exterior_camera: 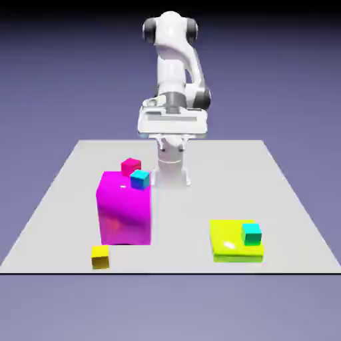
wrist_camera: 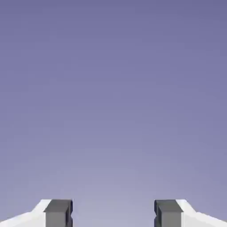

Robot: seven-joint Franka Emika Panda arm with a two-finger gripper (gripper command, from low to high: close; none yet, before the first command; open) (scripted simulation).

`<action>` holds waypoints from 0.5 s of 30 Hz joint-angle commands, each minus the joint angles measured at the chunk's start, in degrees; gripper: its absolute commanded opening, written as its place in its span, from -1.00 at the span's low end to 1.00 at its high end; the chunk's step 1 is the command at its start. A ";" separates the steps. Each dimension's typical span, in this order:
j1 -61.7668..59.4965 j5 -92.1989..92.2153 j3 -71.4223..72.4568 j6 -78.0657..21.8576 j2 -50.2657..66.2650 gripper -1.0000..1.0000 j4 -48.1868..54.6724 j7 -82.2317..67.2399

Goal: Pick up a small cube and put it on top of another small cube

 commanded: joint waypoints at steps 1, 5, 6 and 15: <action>0.14 0.30 -0.89 -1.45 2.08 0.00 1.54 -1.05; 0.70 1.52 -4.42 -7.23 10.39 0.00 7.67 -5.24; 0.84 1.82 -5.30 -8.68 12.46 0.00 9.20 -6.29; 2.10 4.56 -13.26 -21.69 31.15 0.00 23.00 -15.73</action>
